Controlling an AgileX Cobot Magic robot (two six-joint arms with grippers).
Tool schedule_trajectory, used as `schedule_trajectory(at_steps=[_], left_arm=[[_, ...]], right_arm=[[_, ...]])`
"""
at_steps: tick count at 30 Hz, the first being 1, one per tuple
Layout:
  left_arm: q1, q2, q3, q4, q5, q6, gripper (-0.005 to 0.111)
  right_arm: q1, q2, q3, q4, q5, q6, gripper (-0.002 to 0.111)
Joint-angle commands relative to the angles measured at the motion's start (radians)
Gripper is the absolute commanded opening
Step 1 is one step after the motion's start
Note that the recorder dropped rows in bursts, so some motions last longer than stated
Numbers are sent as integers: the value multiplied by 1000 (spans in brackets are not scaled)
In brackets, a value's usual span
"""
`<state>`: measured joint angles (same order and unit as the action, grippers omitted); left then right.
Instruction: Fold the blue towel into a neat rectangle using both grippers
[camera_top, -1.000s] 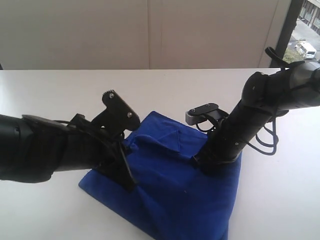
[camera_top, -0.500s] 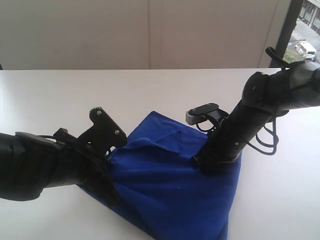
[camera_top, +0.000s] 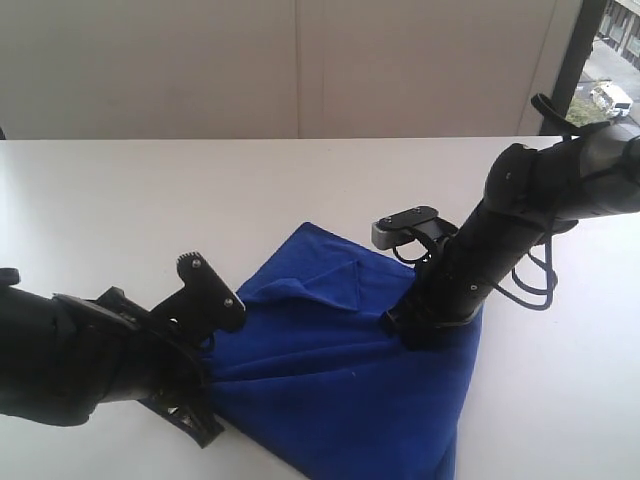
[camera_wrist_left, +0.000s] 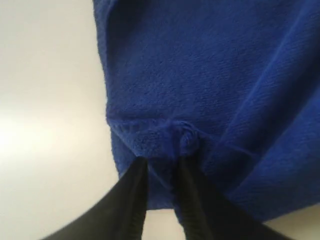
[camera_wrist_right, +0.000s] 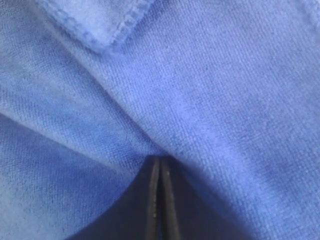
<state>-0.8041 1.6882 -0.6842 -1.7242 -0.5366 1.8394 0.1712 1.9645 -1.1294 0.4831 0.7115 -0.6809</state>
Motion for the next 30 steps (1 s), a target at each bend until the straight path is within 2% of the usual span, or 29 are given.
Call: schedule_trajectory(at_steps=[1,7,16,21,27,30], left_arm=[[-5,17,9,-20,-130,-36,45],[-5,17,9,14,-258,-121,45],[-6,-16,7,9,-256,-121,45],[-6,-83,-16,52,-255,-148,45],[-6,-127,-41,138,-134,-220,45],[-6,-127,-41,172,-99,-250,45]], right_arm=[[-2,22,3,-6,-12,-1,0],[-2,22,3,-6,-3,-6,0],[-2,20,3,-6,-14,-41,0],[-2,-71,3,-4,-82,-55,0],[-2,-220,3,-4,-94,-55,0],[2,-282,3,5,-24,-52,0]])
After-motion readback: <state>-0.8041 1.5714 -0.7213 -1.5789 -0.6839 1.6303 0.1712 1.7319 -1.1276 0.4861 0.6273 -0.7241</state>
